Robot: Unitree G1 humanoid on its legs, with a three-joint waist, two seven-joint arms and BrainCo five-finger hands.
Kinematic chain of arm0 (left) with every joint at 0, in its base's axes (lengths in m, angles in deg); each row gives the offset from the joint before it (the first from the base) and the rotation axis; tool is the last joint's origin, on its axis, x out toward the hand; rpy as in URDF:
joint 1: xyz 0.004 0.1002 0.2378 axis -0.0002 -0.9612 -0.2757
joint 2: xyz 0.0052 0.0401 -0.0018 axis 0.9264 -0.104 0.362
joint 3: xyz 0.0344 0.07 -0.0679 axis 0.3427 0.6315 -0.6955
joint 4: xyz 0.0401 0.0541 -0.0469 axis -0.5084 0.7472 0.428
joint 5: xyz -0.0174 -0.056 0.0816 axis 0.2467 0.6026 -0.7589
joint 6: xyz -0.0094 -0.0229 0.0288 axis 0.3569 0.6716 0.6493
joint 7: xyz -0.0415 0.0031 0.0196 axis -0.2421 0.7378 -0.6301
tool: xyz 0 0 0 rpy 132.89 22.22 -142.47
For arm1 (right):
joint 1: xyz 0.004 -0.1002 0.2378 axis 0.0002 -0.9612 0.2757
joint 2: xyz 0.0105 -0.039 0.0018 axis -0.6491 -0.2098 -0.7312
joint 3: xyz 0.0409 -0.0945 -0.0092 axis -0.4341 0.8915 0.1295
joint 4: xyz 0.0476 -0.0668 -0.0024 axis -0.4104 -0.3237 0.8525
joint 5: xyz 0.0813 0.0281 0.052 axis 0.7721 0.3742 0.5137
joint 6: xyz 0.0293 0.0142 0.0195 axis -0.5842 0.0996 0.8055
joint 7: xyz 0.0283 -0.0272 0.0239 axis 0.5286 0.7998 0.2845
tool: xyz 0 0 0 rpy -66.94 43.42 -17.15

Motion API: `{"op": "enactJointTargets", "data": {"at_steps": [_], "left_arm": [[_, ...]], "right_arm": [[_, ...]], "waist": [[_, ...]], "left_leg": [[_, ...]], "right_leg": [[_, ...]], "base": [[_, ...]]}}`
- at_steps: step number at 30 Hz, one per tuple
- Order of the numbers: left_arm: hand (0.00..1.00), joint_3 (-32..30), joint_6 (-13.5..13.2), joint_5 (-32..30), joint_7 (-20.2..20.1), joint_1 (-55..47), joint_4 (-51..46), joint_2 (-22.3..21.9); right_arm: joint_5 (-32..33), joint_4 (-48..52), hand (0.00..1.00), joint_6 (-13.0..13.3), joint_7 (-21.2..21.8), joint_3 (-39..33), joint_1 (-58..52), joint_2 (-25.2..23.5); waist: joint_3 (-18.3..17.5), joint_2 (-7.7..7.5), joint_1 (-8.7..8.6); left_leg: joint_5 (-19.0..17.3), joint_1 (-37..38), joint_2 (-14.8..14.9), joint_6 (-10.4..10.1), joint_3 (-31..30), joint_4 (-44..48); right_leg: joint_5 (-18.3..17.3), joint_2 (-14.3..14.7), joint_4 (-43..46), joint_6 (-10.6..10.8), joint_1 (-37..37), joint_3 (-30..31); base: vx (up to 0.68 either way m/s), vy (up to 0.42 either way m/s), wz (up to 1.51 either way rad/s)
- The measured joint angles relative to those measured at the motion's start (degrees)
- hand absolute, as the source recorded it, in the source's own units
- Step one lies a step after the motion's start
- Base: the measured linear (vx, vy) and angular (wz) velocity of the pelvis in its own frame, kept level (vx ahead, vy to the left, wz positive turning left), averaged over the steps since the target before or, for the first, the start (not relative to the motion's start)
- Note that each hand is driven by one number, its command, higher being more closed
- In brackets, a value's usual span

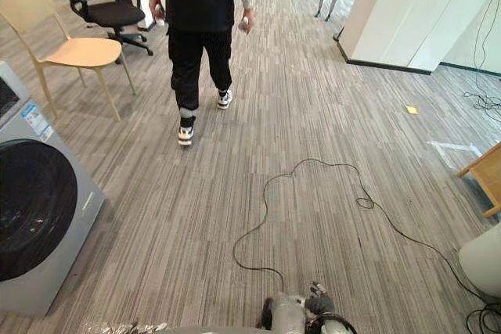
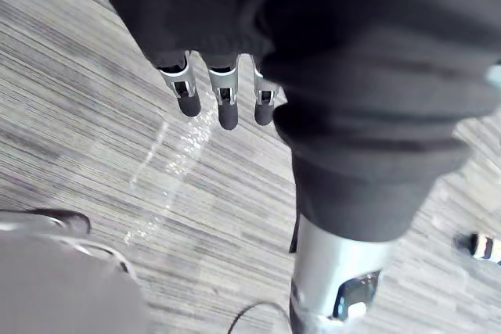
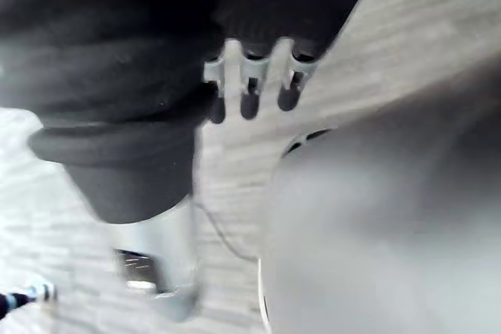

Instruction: Organize washtable

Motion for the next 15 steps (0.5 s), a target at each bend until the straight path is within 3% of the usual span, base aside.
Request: {"op": "enactJointTargets", "data": {"at_steps": [1,2,3,4,5,6,7,8,9,10,12,13,15], "left_arm": [[0.0,0.35,-0.14,-0.09,-0.12,0.96,0.05,-0.54],[0.0,0.42,-0.26,-0.12,-0.13,1.32,0.16,-1.05],[0.0,0.11,-0.45,-0.37,-0.16,1.98,0.2,-2.13],[0.0,-0.98,-0.54,-1.17,-0.29,2.06,0.21,-3.42],[0.0,-1.64,-0.45,-1.43,-0.45,2.68,0.18,-3.8],[0.0,-3.39,-0.28,-1.92,-0.75,5.14,-1.09,-5.08],[0.0,-6.44,-0.48,-1.6,-0.45,4.23,-1.07,-4.14],[0.0,-7.75,-0.28,-1.44,-0.36,2.5,-1.37,-4.07],[0.0,-8.81,-0.52,-1.41,-0.28,2.0,-3.01,-2.61],[0.0,-9.14,-0.92,-0.92,-0.09,2.72,-3.87,-3.48],[0.0,-8.69,-0.92,-0.92,-0.1,1.95,-4.37,-2.79],[0.0,-8.48,-0.66,-0.97,-0.1,0.7,-3.96,-2.7],[0.0,-7.82,-0.47,-0.62,-0.1,-1.7,-2.94,-3.46]], "right_arm": [[0.02,0.21,0.0,0.01,-0.01,-0.1,0.12,-0.39],[0.07,0.25,0.0,0.02,0.02,-0.27,0.23,-0.51],[0.41,0.57,0.0,0.01,0.0,-0.34,0.33,-0.49],[-0.12,0.65,0.0,-0.04,-0.01,-0.51,0.91,-0.29],[-0.27,0.56,0.0,-0.31,-0.02,-0.83,1.25,-0.03],[0.24,1.41,0.0,-0.16,0.19,-2.16,1.68,-0.22],[0.13,2.41,0.0,-0.09,0.21,-1.39,1.22,-0.31],[-0.83,2.91,0.0,-0.11,0.09,-0.46,0.49,-0.32],[-0.96,3.46,0.0,0.03,-0.06,0.99,-1.21,-0.51],[-1.5,1.8,0.0,-0.96,0.27,0.74,-0.17,2.09],[-2.56,-0.87,0.0,-1.85,0.05,1.55,0.24,1.7],[-2.98,-1.75,0.0,-2.15,0.07,3.21,0.59,1.76],[-3.21,-3.05,0.0,-2.3,0.03,4.31,0.9,1.35]], "waist": [[0.07,-0.28,-0.82],[0.02,-0.2,-1.24],[-0.76,1.37,-2.25],[-1.16,3.67,-1.71],[-0.77,3.8,-1.52],[2.52,0.0,-2.38],[1.78,3.67,-1.4],[0.35,4.13,-0.6],[0.05,1.55,-1.62],[1.16,5.39,0.57],[1.35,4.67,2.39],[1.68,2.9,2.81],[1.26,2.25,3.81]], "left_leg": [[-0.18,1.9,-0.43,-0.6,-2.35,-0.77],[-0.5,2.94,-0.41,-1.19,-4.04,-0.51],[-1.02,3.97,1.46,-2.16,-6.99,1.09],[-0.44,3.87,3.91,-3.28,-9.14,4.32],[1.75,3.37,3.68,-5.04,-9.39,6.95],[12.02,3.02,-0.35,-1.35,-9.66,13.72],[23.21,-0.46,0.92,0.74,-7.42,24.76],[29.94,-3.47,2.47,0.21,-7.2,31.62],[30.09,-7.58,3.79,0.28,-4.16,41.85],[24.58,-13.93,11.23,0.22,-2.86,52.25],[18.49,-24.42,15.69,-0.58,-2.96,58.93],[16.94,-27.67,15.7,-1.5,-3.05,58.0],[13.36,-32.55,14.75,-3.03,-2.25,51.01]], "right_leg": [[4.65,1.45,-8.93,-1.25,-0.51,-0.58],[7.64,2.03,-10.36,-2.81,-0.72,-0.4],[15.35,3.83,-9.27,-7.97,-0.54,0.51],[16.42,3.92,-6.53,-7.35,-0.07,-0.81],[14.59,3.09,-3.87,-6.51,0.13,-0.99],[9.02,-2.71,10.83,-12.63,-1.4,-2.84],[3.12,2.9,11.29,-9.54,-0.14,-6.54],[3.63,6.55,1.86,-10.69,3.78,-8.09],[7.28,7.56,-8.29,-13.8,9.96,-5.96],[4.86,10.84,-8.07,-15.23,13.83,-4.16],[1.84,11.4,-11.49,-12.36,21.44,-0.75],[0.96,11.01,-13.22,-11.21,24.74,0.85],[0.29,10.07,-16.95,-8.36,31.43,3.49]], "base": [[0.67,0.03,0.51],[0.74,-0.015,0.67],[0.79,-0.048,0.52],[0.97,-0.039,0.45],[0.97,-0.086,0.44],[0.78,-0.116,-0.06],[0.7,-0.301,-0.51],[0.48,-0.303,-0.67],[0.53,-0.34,-0.59],[0.55,-0.156,-0.28],[0.74,-0.051,-0.49],[0.64,-0.004,-0.48],[0.66,0.07,-0.44]]}}
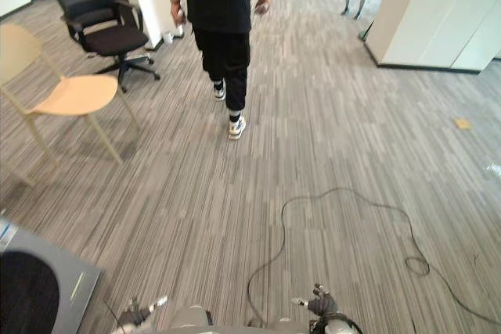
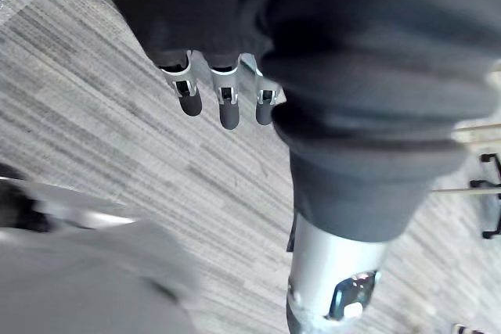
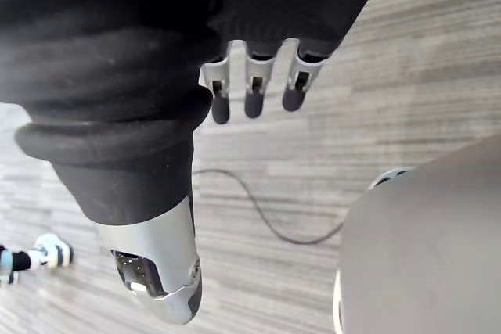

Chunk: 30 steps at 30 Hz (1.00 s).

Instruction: Organize washtable

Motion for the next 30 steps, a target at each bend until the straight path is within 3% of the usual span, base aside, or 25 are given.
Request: {"op": "enactJointTargets", "data": {"at_steps": [1,3,4,5,6,8,9,10,12,13,14,15,18,19,20,22,23,25,26,27,28,29,30], "left_arm": [[0.0,0.37,0.08,0.19,0.0,-0.67,0.19,0.08],[0.0,1.44,0.11,0.17,-0.03,-0.92,1.26,0.8],[0.0,1.71,0.12,0.17,0.02,-0.89,1.99,1.05],[0.0,1.84,0.21,0.15,0.01,-1.18,3.08,1.22],[0.0,1.82,0.29,0.16,0.02,-1.4,3.36,1.1],[0.0,1.92,0.34,0.14,0.07,-0.86,4.4,2.02],[0.0,1.96,-0.05,0.18,0.09,-0.82,5.18,2.75],[0.0,2.31,0.14,0.25,0.17,-0.77,6.45,3.64],[0.0,2.87,1.1,0.25,0.18,-1.12,8.12,4.84],[0.0,3.21,1.7,0.17,0.11,-1.26,8.21,4.97],[0.0,4.12,1.8,0.06,-0.04,-1.22,8.33,5.75],[0.0,4.06,1.77,0.01,-0.09,-1.02,8.59,5.72],[0.0,3.1,1.48,-0.08,-0.14,-0.19,8.64,6.14],[0.0,2.95,1.35,-0.54,-0.11,0.3,8.6,5.92],[0.0,2.96,1.18,-0.59,-0.1,0.4,8.6,5.75],[0.0,2.21,1.15,-0.65,-0.06,0.31,8.28,5.63],[0.0,1.18,1.16,-0.68,-0.06,-0.18,8.06,5.33],[0.0,-0.94,1.17,-1.04,-0.05,-2.05,7.34,4.6],[0.0,-2.32,1.13,-1.1,-0.07,-2.36,6.45,3.96],[0.0,-3.99,0.98,-1.12,-0.05,-2.26,5.8,3.27],[0.0,-6.31,1.04,-1.05,0.06,-2.72,5.21,1.45],[0.0,-7.55,1.32,-0.97,0.07,-3.81,5.22,-0.04],[0.0,-7.77,1.44,-0.83,0.11,-4.22,5.15,-0.52]], "right_arm": [[-0.01,-0.37,0.0,-0.2,-0.01,0.34,0.32,-0.22],[-0.14,-0.9,0.0,-0.28,-0.03,0.82,2.05,-0.22],[-0.21,-1.27,0.0,0.03,-0.04,0.84,3.37,-0.28],[-0.24,-2.11,0.0,0.3,-0.05,1.3,3.67,-0.46],[-0.24,-2.11,0.0,0.34,-0.05,2.08,3.62,-0.49],[-0.33,-2.8,0.0,1.05,0.02,2.81,3.18,-0.91],[-0.37,-3.97,0.0,1.13,0.02,2.63,2.83,-1.03],[-0.38,-5.07,0.0,1.14,0.03,2.31,2.21,-1.0],[-0.31,-6.33,0.0,1.22,0.15,1.99,1.61,-0.73],[0.03,-6.26,0.0,1.42,0.17,1.35,0.98,-0.27],[0.37,-6.32,0.0,1.97,0.5,0.29,0.91,-0.09],[0.4,-6.29,0.0,2.31,0.98,0.24,0.9,-0.08],[0.83,-5.38,0.0,2.8,1.7,0.2,1.03,-0.37],[1.36,-5.14,0.0,3.26,2.29,0.04,1.33,-0.41],[1.54,-5.14,0.0,3.43,2.38,0.13,1.65,-0.41],[1.98,-5.16,0.0,3.43,2.31,0.1,1.67,-0.73],[1.95,-5.17,0.0,3.39,2.25,0.09,1.67,-0.76],[1.95,-5.0,0.0,3.33,2.22,0.08,1.55,-0.84],[1.76,-4.98,0.0,3.06,2.24,0.21,1.43,-0.89],[1.71,-4.8,0.0,2.54,2.27,0.5,1.24,-0.97],[1.12,-3.44,0.0,2.29,2.4,2.01,1.09,0.41],[0.62,-2.57,0.0,2.04,2.32,3.28,0.9,0.82],[0.6,-2.34,0.0,1.91,2.25,3.62,0.62,0.95]], "waist": [[0.02,-0.6,0.31],[0.06,-0.89,0.35],[0.09,-0.89,0.5],[-0.34,-1.44,2.13],[-0.73,-1.44,2.58],[-2.9,-2.2,2.17],[-3.0,-3.0,1.29],[-2.79,-4.03,0.92],[-2.6,-4.69,-0.16],[-2.32,-4.33,-0.32],[-1.6,-3.54,-0.11],[-1.59,-3.54,-0.29],[-1.65,-4.1,-2.03],[-1.68,-4.15,-3.04],[-1.63,-4.24,-3.44],[-1.51,-5.19,-3.32],[-1.51,-5.21,-3.32],[-1.66,-5.2,-3.45],[-1.7,-5.24,-3.32],[-2.04,-5.27,-3.2],[-2.16,-2.43,-3.0],[-2.53,-1.33,-2.26],[-2.35,-0.87,-1.45]], "left_leg": [[-1.29,-3.16,-1.36,0.2,0.93,-7.37],[-0.5,-5.43,-5.39,-0.27,1.73,-24.36],[2.63,-5.9,-7.97,-1.43,1.82,-37.06],[10.63,-5.08,-9.98,1.21,2.15,-40.35],[12.28,-4.66,-10.67,3.16,2.26,-40.58],[7.81,-4.88,-12.99,7.27,2.14,-37.47],[4.48,-4.07,-14.46,8.79,2.08,-34.94],[1.15,-1.42,-16.08,9.63,2.06,-33.8],[-1.71,4.45,-17.86,10.76,1.95,-34.23],[-2.83,9.86,-18.71,10.3,1.69,-37.05],[-3.16,16.44,-19.37,9.73,1.52,-41.86],[-3.15,20.5,-19.43,9.59,1.47,-44.84],[-4.02,26.31,-19.45,8.27,-0.53,-48.94],[-4.54,27.41,-19.19,7.83,-1.65,-50.17],[-4.99,27.93,-19.05,7.36,-2.48,-50.8],[-6.34,31.35,-19.21,5.28,-4.13,-53.14],[-6.9,32.64,-19.09,4.27,-4.66,-53.49],[-8.88,35.32,-18.21,0.71,-7.93,-50.48],[-9.08,34.25,-17.8,0.35,-9.31,-45.86],[-8.93,30.26,-17.53,0.11,-9.6,-36.37],[-5.64,22.97,-14.22,-0.34,-8.41,-20.71],[4.69,17.93,-10.64,0.6,-5.0,-8.35],[7.98,16.11,-8.89,1.15,-4.28,-4.14]], "right_leg": [[-0.74,-0.58,-2.71,1.32,3.89,1.22],[-1.98,-2.34,-5.6,3.13,8.41,2.09],[-3.07,-3.68,-6.8,3.88,10.8,3.47],[-4.04,-5.44,-7.3,4.83,12.61,6.11],[-4.05,-5.91,-7.05,4.85,12.78,6.85],[-4.66,-8.8,2.13,6.41,9.03,8.63],[-4.9,-9.79,11.95,8.22,6.34,10.28],[-2.16,-10.83,24.59,12.35,2.47,12.98],[3.04,-11.5,43.42,18.03,-3.32,15.72],[2.13,-13.14,51.03,15.38,-6.55,13.68],[-0.15,-14.51,52.78,11.57,-8.73,10.99],[-2.08,-14.52,51.09,10.21,-10.19,9.81],[-5.83,-14.12,40.22,9.12,-15.49,5.76],[-5.58,-13.29,30.49,9.26,-18.29,4.88],[-3.91,-12.51,22.0,9.87,-20.05,4.86],[6.09,-11.11,1.98,10.13,-21.68,4.82],[7.57,-10.79,0.01,9.75,-21.7,4.79],[12.36,-9.98,1.37,6.81,-21.21,4.43],[15.73,-10.06,3.14,4.43,-20.53,3.97],[16.95,-10.07,4.75,4.37,-20.15,3.05],[14.96,-8.02,5.02,4.36,-18.74,1.23],[13.73,-6.14,2.93,4.32,-15.81,2.74],[13.39,-5.55,1.83,4.26,-14.24,4.17]], "base": [[0.82,0.177,-0.3],[0.7,0.208,-0.19],[0.72,0.262,-0.57],[0.73,0.281,-0.64],[0.75,0.288,-0.4],[0.69,0.258,0.25],[0.74,0.277,0.45],[0.71,0.261,0.37],[0.68,0.219,0.12],[0.76,0.236,-0.12],[0.48,0.156,-0.22],[0.44,0.152,-0.17],[0.28,0.084,0.22],[0.36,0.066,0.41],[0.46,0.063,0.43],[0.47,0.013,0.39],[0.5,-0.044,0.46],[0.57,-0.102,0.68],[0.61,-0.167,0.79],[0.6,-0.173,0.56],[0.73,-0.172,-0.04],[0.6,-0.054,-0.52],[0.6,0.038,-0.81]]}}
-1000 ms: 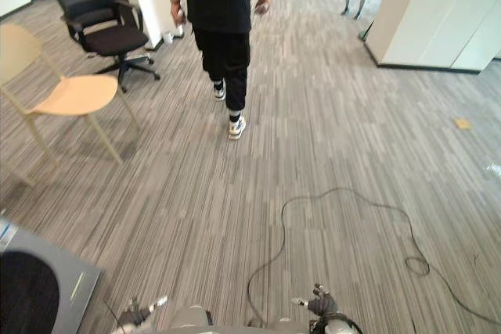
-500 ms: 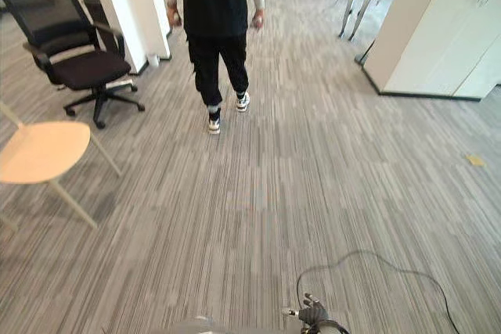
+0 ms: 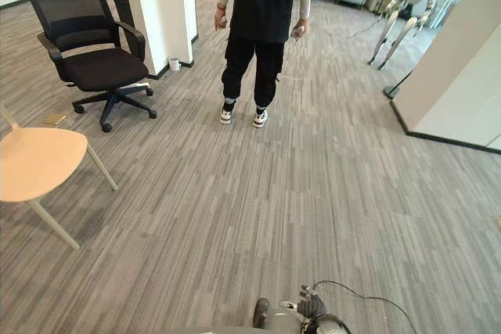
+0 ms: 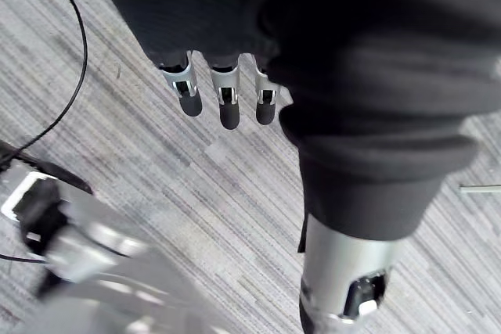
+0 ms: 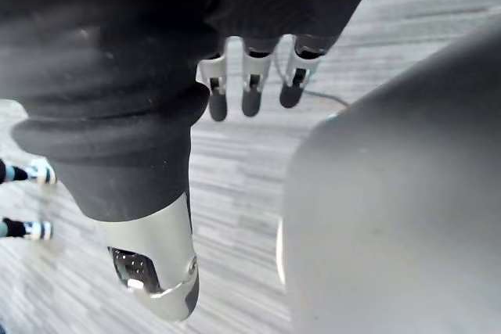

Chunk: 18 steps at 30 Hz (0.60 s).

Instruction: Organize washtable

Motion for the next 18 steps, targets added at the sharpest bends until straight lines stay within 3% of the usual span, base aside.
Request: {"op": "enactJointTargets", "data": {"at_steps": [1,2,3,4,5,6,7,8,10,13,16,17,18], "left_arm": [[0.0,0.67,0.19,0.13,-0.04,-0.09,-0.02,0.14],[0.0,1.2,0.18,0.38,-0.05,0.67,-0.28,0.47],[0.0,2.0,0.12,0.49,-0.03,0.81,-0.89,0.7],[0.0,2.77,-0.32,0.53,-0.02,0.84,-1.66,1.23],[0.0,3.0,-0.62,0.55,-0.02,0.85,-1.7,1.3],[0.0,4.84,-1.07,0.96,0.12,1.02,-1.33,1.13],[0.0,4.84,-0.93,1.42,0.03,1.24,-0.46,1.17],[0.0,4.78,-0.94,1.52,0.12,1.05,0.26,1.47],[0.0,5.52,-1.07,1.5,0.2,1.15,0.9,3.29],[0.0,7.06,-0.91,1.2,-0.04,2.21,3.78,5.53],[0.0,7.49,-0.86,0.78,-0.05,2.23,5.2,5.93],[0.0,11.32,-0.8,-0.75,-0.11,1.17,7.03,8.46],[0.0,11.32,-0.79,-0.76,-0.11,1.17,7.03,8.46]], "right_arm": [[0.07,-0.04,0.0,-0.05,-0.2,-0.11,-0.1,0.21],[0.05,-0.41,0.0,-0.7,-0.21,-0.79,0.25,-0.18],[0.06,-0.63,0.0,-0.99,-0.24,-0.82,0.31,-0.46],[0.07,-0.85,0.0,-1.22,-0.3,-0.87,0.19,-1.06],[0.11,-1.19,0.0,-1.17,-0.37,-0.91,0.17,-1.15],[0.11,-1.88,0.0,-0.97,-0.78,-1.22,-0.03,0.05],[0.37,-2.15,0.0,-0.96,-1.16,-1.32,-0.05,-0.14],[0.37,-2.36,0.0,-1.18,-1.23,-1.4,-0.05,-0.48],[0.41,-3.34,0.0,-1.02,-1.24,-2.25,-0.56,-2.1],[1.19,-4.72,0.0,-0.99,-1.21,-2.39,-0.55,-2.95],[1.38,-5.58,0.0,-0.89,-1.17,-2.38,-0.39,-2.76],[1.41,-7.09,0.0,-0.67,-1.07,-0.6,-0.84,-1.6],[1.41,-7.09,0.0,-0.67,-1.07,-0.6,-0.84,-1.6]], "waist": [[0.53,0.31,0.39],[1.0,-0.55,0.36],[1.48,-1.42,0.63],[1.69,-2.45,1.42],[1.66,-2.75,1.4],[1.29,-0.96,1.49],[1.14,-1.07,1.51],[0.81,-1.05,1.48],[-0.93,-3.46,0.28],[-2.3,-4.77,-0.22],[-2.79,-4.43,-0.19],[-5.5,-5.85,-0.66],[-5.5,-5.83,-0.66]], "left_leg": [[-4.33,-3.47,1.98,-0.32,0.9,4.75],[-9.37,-6.08,2.97,-0.89,1.23,3.49],[-11.61,-6.92,3.05,-1.33,1.31,0.86],[-14.27,-7.56,2.7,-3.16,1.24,-7.96],[-14.7,-7.65,2.71,-4.02,0.83,-14.19],[-8.34,-5.99,3.73,-3.49,-0.19,-32.71],[-8.68,-4.84,2.7,-3.51,0.27,-33.08],[-8.78,-3.93,1.86,-3.42,0.67,-34.34],[-8.74,-1.83,-1.3,-3.21,1.12,-37.64],[-8.05,-0.48,-3.42,-2.03,0.95,-41.12],[-7.66,1.5,-4.43,-1.41,1.36,-43.77],[3.37,9.16,-9.21,0.37,1.18,-63.65],[3.37,9.16,-9.21,0.37,1.18,-63.65]], "right_leg": [[-0.4,0.53,-2.17,-0.14,3.42,1.03],[-0.54,-0.06,-4.38,-0.29,6.59,2.45],[-0.57,-0.72,-5.58,-0.26,8.27,3.1],[-0.95,-2.35,-6.62,0.38,10.62,4.25],[-1.29,-3.05,-6.62,0.91,11.27,4.46],[-3.8,-3.31,-6.4,4.92,13.06,5.21],[-4.36,-4.25,-6.57,5.79,13.75,5.82],[-4.39,-5.0,-6.74,5.83,14.0,6.1],[-5.06,-7.78,-7.45,6.81,14.49,6.2],[-4.94,-9.35,-8.23,6.91,14.74,6.07],[-4.81,-10.08,-9.11,7.1,15.7,6.32],[-5.15,-12.9,-11.39,9.89,14.69,6.96],[-5.15,-12.9,-11.39,9.89,14.69,6.96]], "base": [[0.57,0.077,-0.6],[0.55,0.052,-0.42],[0.5,0.059,-0.4],[0.35,0.078,-0.38],[0.44,0.175,-0.55],[0.3,0.17,-0.42],[0.29,0.207,-0.38],[0.26,0.245,-0.1],[0.3,0.254,0.08],[0.14,0.105,0.13],[0.09,0.062,-0.01],[0.0,0.0,0.0],[0.0,0.0,0.0]]}}
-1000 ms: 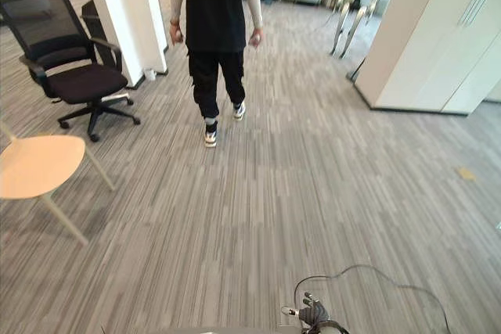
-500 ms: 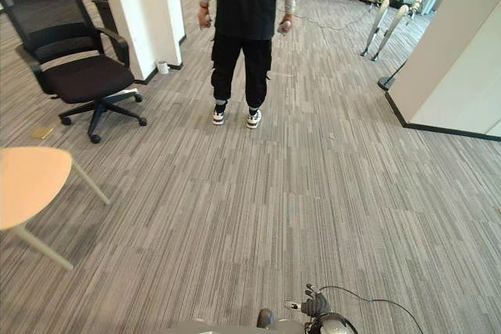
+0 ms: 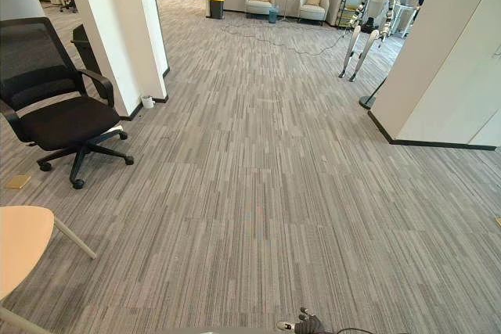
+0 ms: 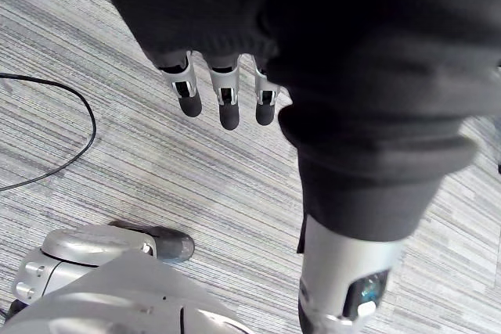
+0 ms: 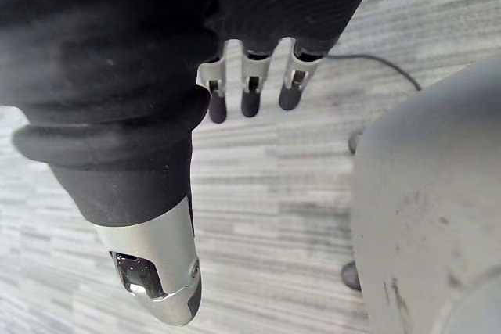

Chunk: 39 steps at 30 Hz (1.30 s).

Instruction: Organize washtable

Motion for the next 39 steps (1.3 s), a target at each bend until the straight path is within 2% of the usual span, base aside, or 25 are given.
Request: {"op": "enactJointTargets", "data": {"at_steps": [5,14,15,17,19,22,23,24,25,26,27,28,29,30,33,36,37,39], "left_arm": [[0.0,0.02,-0.01,-0.01,0.0,0.03,0.0,-0.06],[0.0,2.76,-0.51,-0.85,0.14,0.96,-0.65,0.21],[0.0,2.76,-0.69,-1.25,0.14,1.06,-0.8,0.17],[0.0,2.82,-1.01,-1.66,0.15,1.72,-0.97,0.35],[0.0,2.83,-1.06,-1.79,0.13,1.93,-1.03,0.5],[0.0,2.76,-1.11,-1.81,0.14,2.06,-1.28,0.62],[0.0,2.74,-1.13,-1.82,0.19,2.33,-1.71,0.64],[0.0,2.73,-1.16,-1.82,0.19,2.45,-2.0,0.51],[0.0,2.73,-1.14,-1.82,0.18,2.97,-2.29,0.12],[0.0,2.76,-1.15,-1.82,0.18,3.21,-2.44,-0.21],[0.0,2.98,-1.1,-1.82,0.19,3.11,-3.1,-1.03],[0.0,3.55,-1.05,-1.82,0.22,2.97,-3.34,-1.21],[0.0,4.64,-1.05,-1.91,0.19,2.93,-3.4,-1.5],[0.0,4.77,-1.0,-2.36,0.14,3.03,-3.37,-1.56],[0.0,4.86,-1.02,-2.43,0.17,3.49,-3.4,-1.1],[0.0,4.94,-1.03,-2.55,0.12,4.88,-3.53,-1.37],[0.0,4.85,-1.05,-2.99,0.12,5.58,-3.59,-1.52],[0.0,4.26,-1.05,-3.52,0.13,5.81,-4.71,-2.0]], "right_arm": [[0.0,0.0,0.0,0.0,-0.02,-0.03,0.0,0.1],[-0.07,0.35,0.0,-0.49,-1.48,-2.97,0.07,0.82],[-0.05,0.48,0.0,-0.49,-1.54,-3.36,0.19,0.79],[-0.08,1.33,0.0,-0.53,-2.06,-4.83,0.55,0.55],[-0.08,1.37,0.0,-0.56,-2.65,-5.13,0.63,0.29],[-0.05,1.49,0.0,-0.52,-2.78,-5.58,0.91,-0.31],[-0.05,1.75,0.0,-0.52,-2.78,-6.12,1.15,-0.36],[-0.04,1.94,0.0,-0.51,-2.77,-6.69,1.14,-0.43],[0.02,2.05,0.0,-0.53,-2.77,-7.76,1.14,-0.57],[0.06,2.37,0.0,-0.54,-2.77,-8.04,1.14,-0.53],[0.18,3.5,0.0,-0.53,-2.75,-8.0,1.1,-0.53],[0.36,4.37,0.0,-0.51,-2.76,-8.05,0.64,-0.2],[0.4,4.74,0.0,-0.48,-2.7,-8.03,0.61,-0.25],[0.45,5.95,0.0,-0.23,-2.42,-8.03,0.64,-0.57],[0.4,6.03,0.0,-0.16,-2.44,-8.03,0.71,-0.92],[0.46,7.74,0.0,-0.04,-2.36,-9.92,0.9,-1.21],[0.45,7.86,0.0,-0.11,-2.37,-10.68,1.21,-1.24],[0.47,8.77,0.0,-0.25,-2.41,-12.03,1.21,-1.93]], "waist": [[0.05,-0.06,0.01],[1.3,-0.91,0.47],[1.65,-0.57,0.49],[3.83,-0.92,0.55],[4.38,-1.27,0.76],[4.73,-1.39,1.03],[4.99,-1.35,1.24],[5.28,-1.04,1.56],[5.85,-0.25,2.15],[6.19,0.21,2.12],[7.06,1.38,2.1],[7.55,1.86,2.0],[8.05,2.67,2.17],[8.28,3.1,1.79],[8.38,2.37,1.94],[8.64,2.92,1.64],[8.79,3.15,1.33],[8.85,3.28,0.3]], "left_leg": [[0.0,-0.51,0.1,0.0,0.39,0.21],[-0.59,-7.89,0.0,0.1,0.54,2.71],[-0.68,-8.32,-0.05,0.23,0.33,3.05],[-0.93,-8.76,-0.23,0.58,-0.35,3.56],[-1.58,-8.98,-0.29,0.51,-0.55,4.17],[-5.2,-12.05,0.24,0.66,-0.29,10.56],[-8.52,-14.59,1.12,0.63,-0.2,16.26],[-9.91,-15.57,1.58,0.61,-0.15,18.58],[-13.18,-17.4,2.25,0.36,-0.04,23.18],[-14.95,-18.33,2.6,0.27,-0.1,25.75],[-18.1,-19.26,3.24,0.58,-0.69,29.84],[-19.9,-18.82,3.58,1.33,-0.86,31.38],[-20.74,-17.75,3.71,2.11,-0.44,31.38],[-20.96,-13.86,4.55,2.6,0.06,28.7],[-20.15,-8.93,5.2,1.77,1.85,24.88],[-20.21,-4.7,5.2,1.6,3.26,20.55],[-20.3,-1.98,5.22,0.95,3.24,18.05],[-21.1,2.23,5.38,-0.64,2.2,15.4]], "right_leg": [[0.06,0.01,-0.03,0.07,-0.63,0.42],[0.72,-0.44,-1.05,0.44,-6.27,0.57],[0.74,-0.52,-1.1,0.46,-6.35,0.37],[0.83,-0.71,-1.17,0.44,-6.17,-0.31],[1.13,-0.8,-1.18,0.86,-6.06,-0.53],[1.28,-0.76,-1.46,1.12,-6.07,-0.41],[1.29,-0.31,-1.64,1.15,-6.02,-0.4],[1.25,-0.07,-1.7,1.22,-5.97,-0.36],[0.82,0.34,-1.49,1.84,-5.9,-0.45],[0.19,0.44,-0.79,2.5,-5.98,-0.5],[-2.23,0.6,2.43,3.09,-6.36,-0.52],[-4.45,0.81,6.78,3.52,-7.17,-0.26],[-5.95,0.8,13.38,3.13,-9.64,-0.65],[-7.39,0.69,24.85,0.87,-14.55,-2.78],[-8.12,0.96,26.3,0.37,-18.46,-6.34],[-6.99,1.88,21.41,0.18,-24.32,-8.64],[-5.22,2.9,17.84,-1.22,-25.4,-9.54],[-2.96,4.12,17.24,-3.98,-26.55,-10.98]], "base": [[0.0,0.0,-0.03],[-0.02,-0.005,0.01],[0.01,-0.001,0.14],[0.02,-0.004,0.16],[0.07,-0.007,0.05],[0.09,-0.006,-0.05],[0.07,-0.005,-0.09],[0.06,0.005,-0.12],[0.02,0.025,-0.1],[0.02,0.079,-0.1],[0.05,0.117,-0.04],[0.06,0.101,-0.12],[0.14,0.103,-0.28],[0.21,0.099,-0.31],[0.22,0.071,-0.25],[0.35,0.04,-0.23],[0.43,-0.004,0.08],[0.49,-0.073,0.31]]}}
